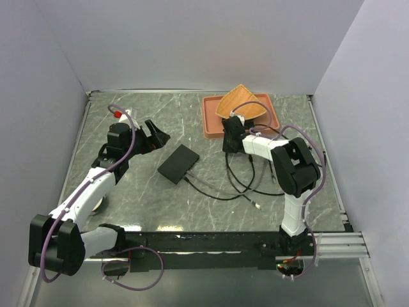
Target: Insert the plug into the switch port
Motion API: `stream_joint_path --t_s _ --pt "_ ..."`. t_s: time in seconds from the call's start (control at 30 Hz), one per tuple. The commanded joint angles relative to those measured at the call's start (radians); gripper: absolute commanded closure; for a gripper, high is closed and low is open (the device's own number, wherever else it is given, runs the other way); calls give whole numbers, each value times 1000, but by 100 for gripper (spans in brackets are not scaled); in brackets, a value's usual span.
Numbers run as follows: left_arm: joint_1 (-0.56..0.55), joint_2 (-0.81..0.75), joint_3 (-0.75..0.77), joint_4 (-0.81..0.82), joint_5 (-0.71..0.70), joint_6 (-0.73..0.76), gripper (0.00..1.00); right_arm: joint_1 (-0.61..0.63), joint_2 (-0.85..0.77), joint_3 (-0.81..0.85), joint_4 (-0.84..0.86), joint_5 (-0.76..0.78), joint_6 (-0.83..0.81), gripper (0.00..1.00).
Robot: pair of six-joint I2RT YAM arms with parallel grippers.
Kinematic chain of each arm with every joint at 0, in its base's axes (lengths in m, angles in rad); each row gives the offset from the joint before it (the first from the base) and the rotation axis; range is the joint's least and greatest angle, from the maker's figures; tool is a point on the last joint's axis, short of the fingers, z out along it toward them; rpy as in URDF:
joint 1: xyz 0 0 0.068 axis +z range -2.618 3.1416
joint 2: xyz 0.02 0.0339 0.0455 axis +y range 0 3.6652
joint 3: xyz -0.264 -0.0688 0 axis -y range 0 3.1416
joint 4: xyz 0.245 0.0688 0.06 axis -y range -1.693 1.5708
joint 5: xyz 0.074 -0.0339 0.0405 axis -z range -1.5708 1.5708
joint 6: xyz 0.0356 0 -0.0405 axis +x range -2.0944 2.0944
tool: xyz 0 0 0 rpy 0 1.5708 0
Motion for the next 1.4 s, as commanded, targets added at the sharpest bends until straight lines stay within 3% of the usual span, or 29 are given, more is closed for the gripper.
stream_joint_path --t_s 0.0,0.17,0.47,0.77,0.97,1.13,1.27,1.3,1.37 --pt "1 -4 -4 40 24 -5 4 12 40 10 14 -6 5 98" --pt "-1 2 4 24 19 2 4 14 -56 -52 52 -46 -12 100" --pt "1 14 2 40 33 -2 4 12 -462 -129 93 -222 -69 100" --pt "1 5 -4 55 42 -2 4 12 -991 -223 233 -173 -119 100" --pt "1 8 -4 76 63 -13 4 11 -1225 -310 316 -61 -119 100" --pt "-1 17 -7 96 103 -19 4 11 -1202 -284 157 -34 -75 100" --pt "1 27 -10 103 116 -22 4 9 -1065 -279 46 26 -34 100" --pt "1 28 -8 100 120 -22 4 9 -1034 -281 26 32 -26 99" --pt "1 31 -4 93 119 -21 4 6 -936 -278 -8 66 11 87"
